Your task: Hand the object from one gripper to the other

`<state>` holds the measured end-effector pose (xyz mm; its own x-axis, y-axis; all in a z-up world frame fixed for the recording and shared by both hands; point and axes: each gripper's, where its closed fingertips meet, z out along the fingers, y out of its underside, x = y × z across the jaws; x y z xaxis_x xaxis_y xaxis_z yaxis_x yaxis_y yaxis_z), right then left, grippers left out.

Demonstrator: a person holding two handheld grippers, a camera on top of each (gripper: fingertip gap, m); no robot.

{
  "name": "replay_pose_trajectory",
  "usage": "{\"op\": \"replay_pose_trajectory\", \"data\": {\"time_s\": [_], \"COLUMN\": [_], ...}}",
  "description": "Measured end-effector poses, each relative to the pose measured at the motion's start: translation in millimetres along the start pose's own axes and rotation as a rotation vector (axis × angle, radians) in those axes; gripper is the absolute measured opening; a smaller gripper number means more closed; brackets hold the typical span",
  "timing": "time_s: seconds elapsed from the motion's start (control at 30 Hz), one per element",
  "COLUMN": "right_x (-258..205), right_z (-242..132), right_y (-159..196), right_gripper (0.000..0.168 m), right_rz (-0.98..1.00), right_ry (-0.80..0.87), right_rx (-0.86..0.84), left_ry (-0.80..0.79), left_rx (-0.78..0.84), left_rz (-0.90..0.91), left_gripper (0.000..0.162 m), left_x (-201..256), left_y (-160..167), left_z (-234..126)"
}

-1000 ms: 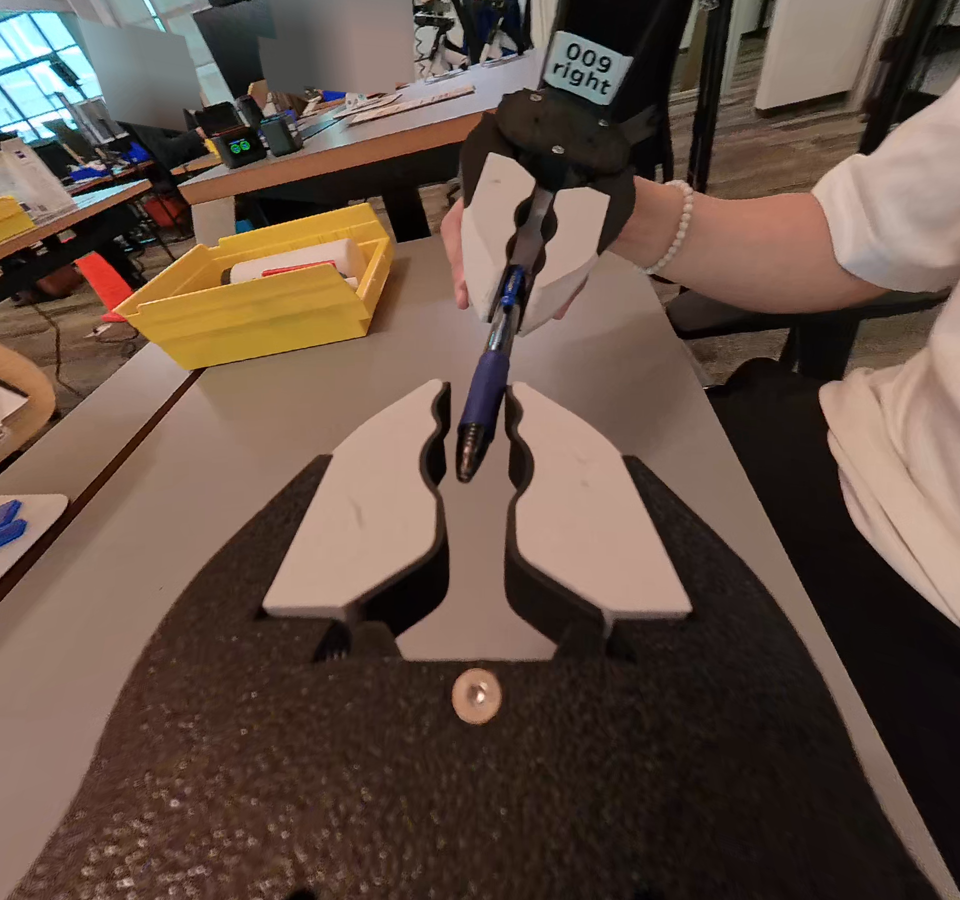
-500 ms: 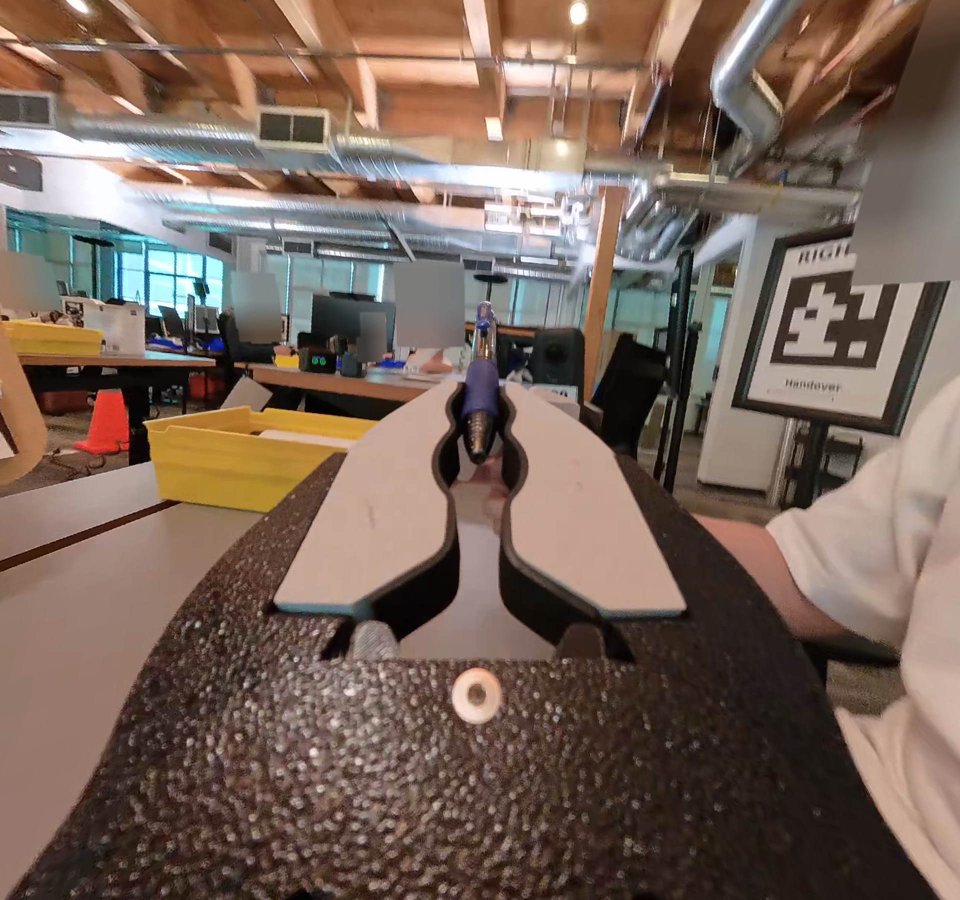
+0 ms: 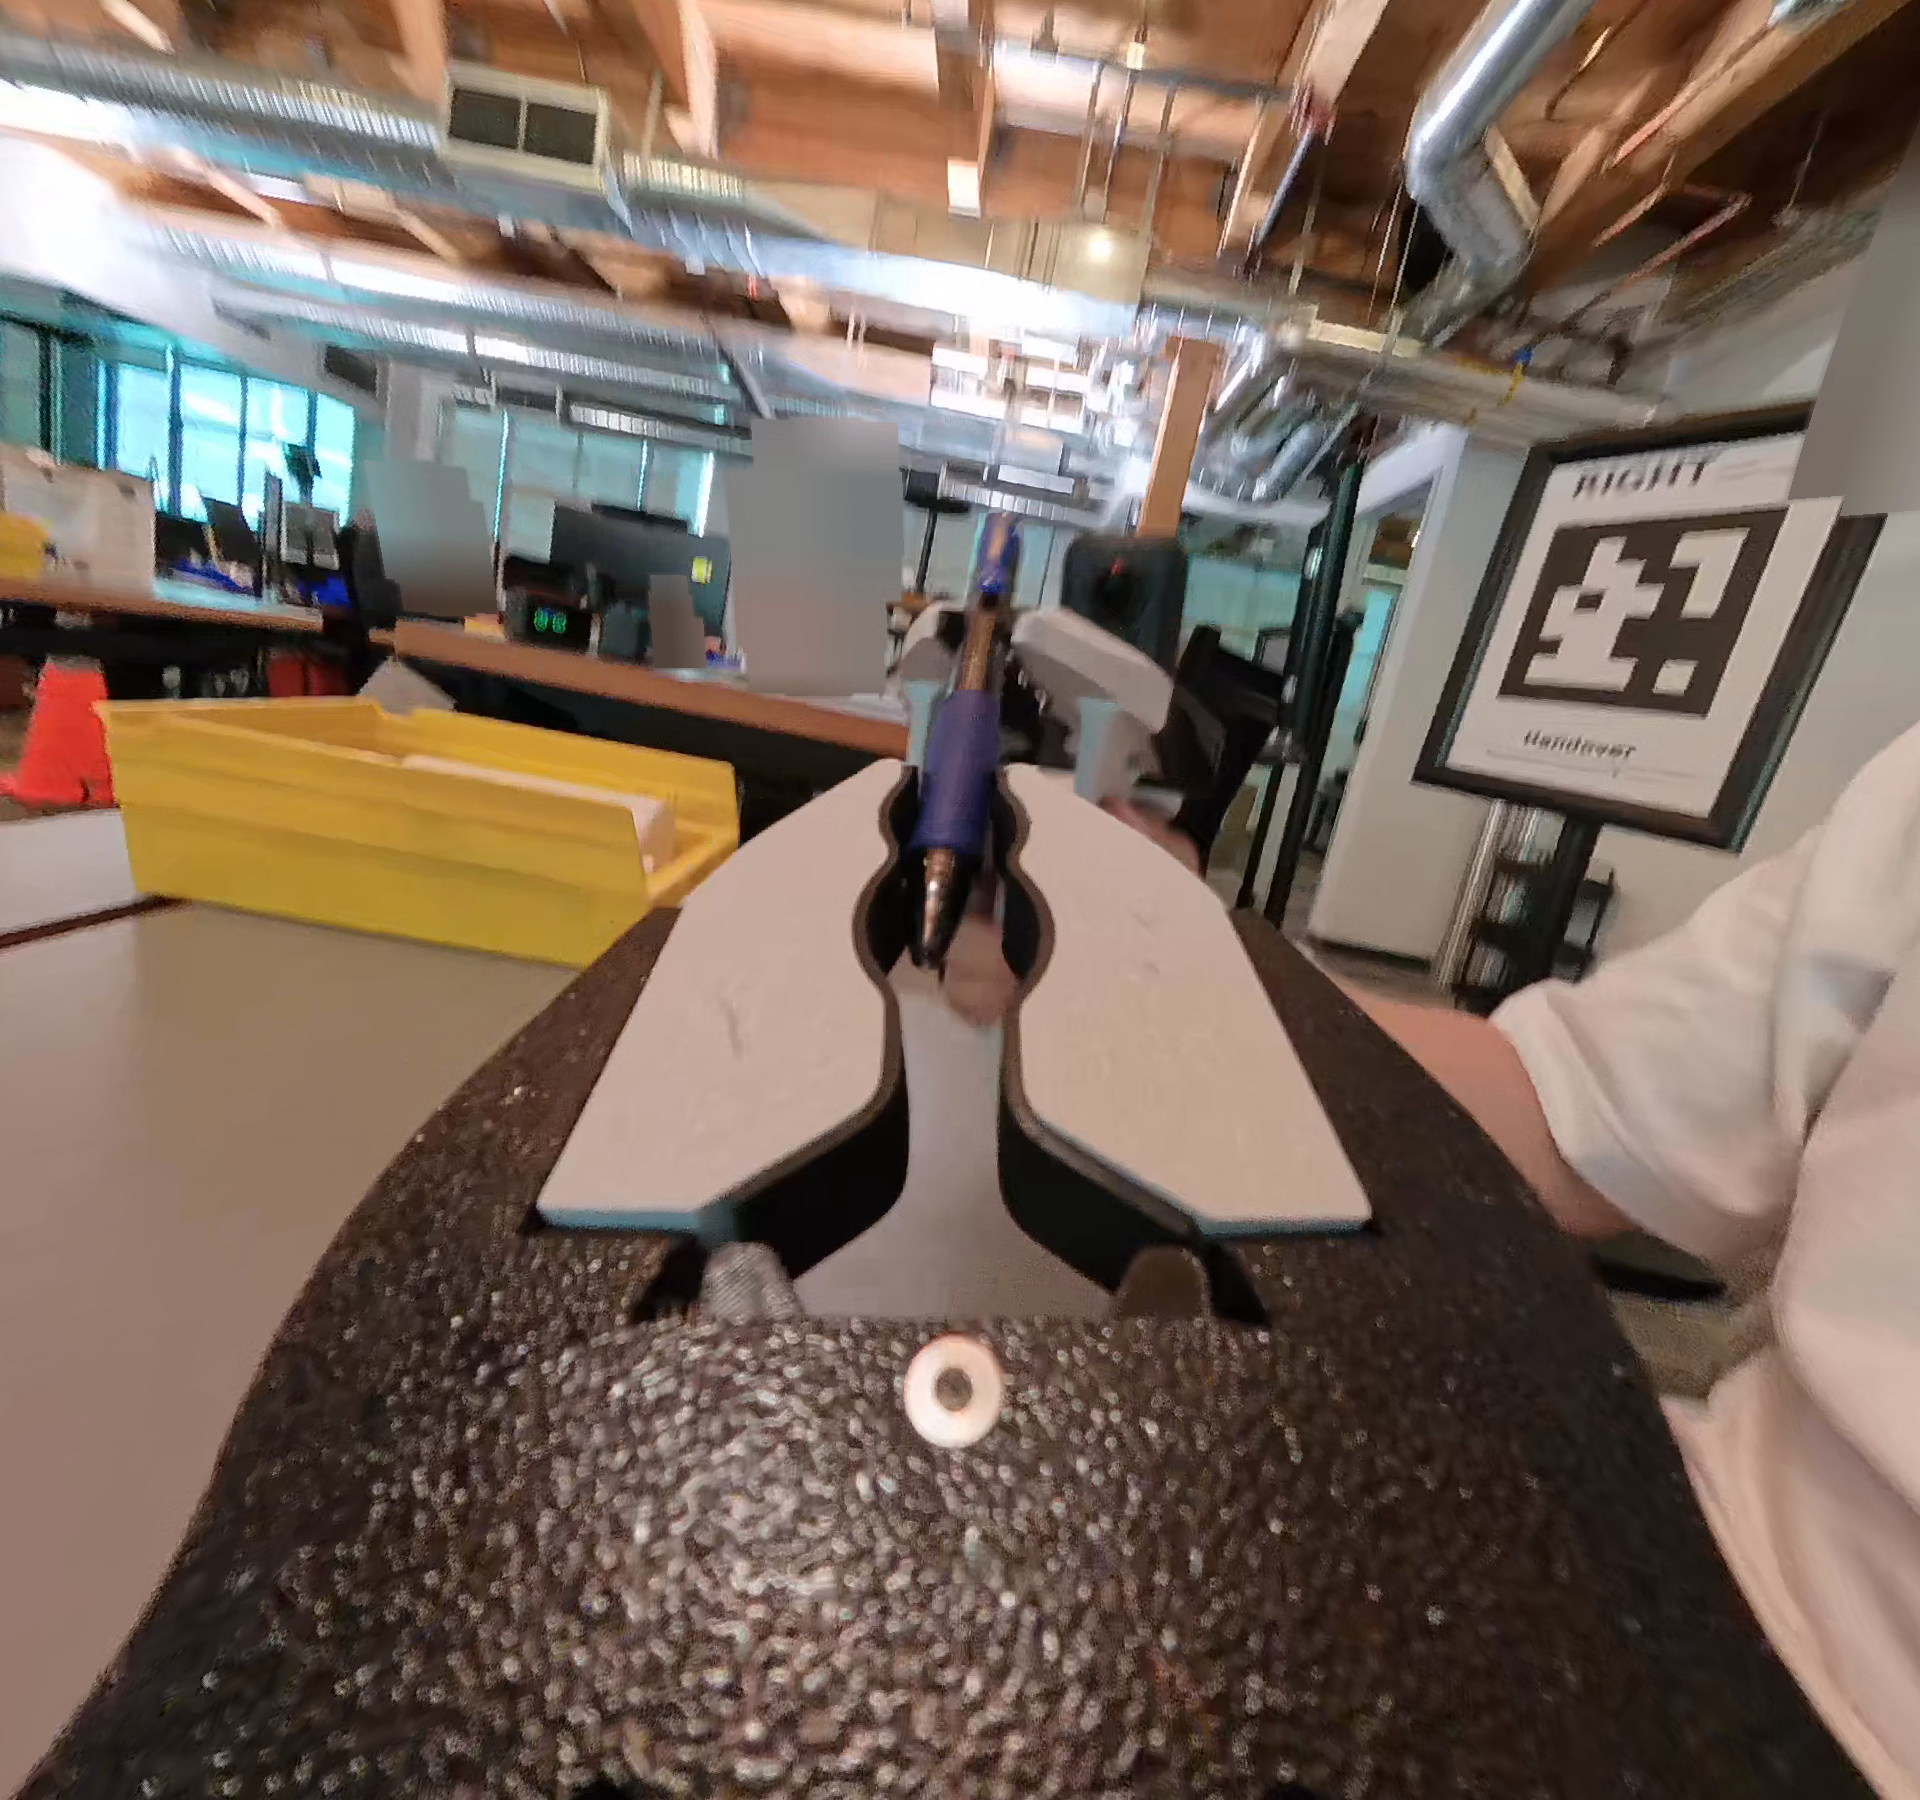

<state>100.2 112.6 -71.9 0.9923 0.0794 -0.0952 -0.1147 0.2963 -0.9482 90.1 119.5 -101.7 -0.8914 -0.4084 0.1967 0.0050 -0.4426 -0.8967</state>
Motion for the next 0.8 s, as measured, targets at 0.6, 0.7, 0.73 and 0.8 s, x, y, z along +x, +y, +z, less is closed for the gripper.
{"op": "replay_pose_trajectory", "data": {"time_s": [0.6,0.7,0.73,0.8], "right_x": [32.9,30.0,29.6,27.8], "right_z": [3.9,6.5,7.2,8.7], "right_y": [35.6,36.6,37.2,37.5], "right_gripper": [0.01,0.01,0.01,0.01], "right_rz": [-0.679,-0.706,-0.704,-0.707], "right_ry": [0.482,0.497,0.502,0.506], "right_rx": [-0.41,-0.411,-0.413,-0.405], "left_ry": [-0.514,-0.59,-0.595,-0.617], "left_rx": [-0.358,-0.359,-0.362,-0.369], "left_rz": [0.604,0.595,0.574,0.545], "left_gripper": [0.03,0.026,0.024,0.022], "left_x": [-3.1,-8.9,-9.8,-13.3], "left_y": [-12.0,-9.5,-6.9,-3.3], "left_z": [21.2,18.7,18.8,17.6]}}
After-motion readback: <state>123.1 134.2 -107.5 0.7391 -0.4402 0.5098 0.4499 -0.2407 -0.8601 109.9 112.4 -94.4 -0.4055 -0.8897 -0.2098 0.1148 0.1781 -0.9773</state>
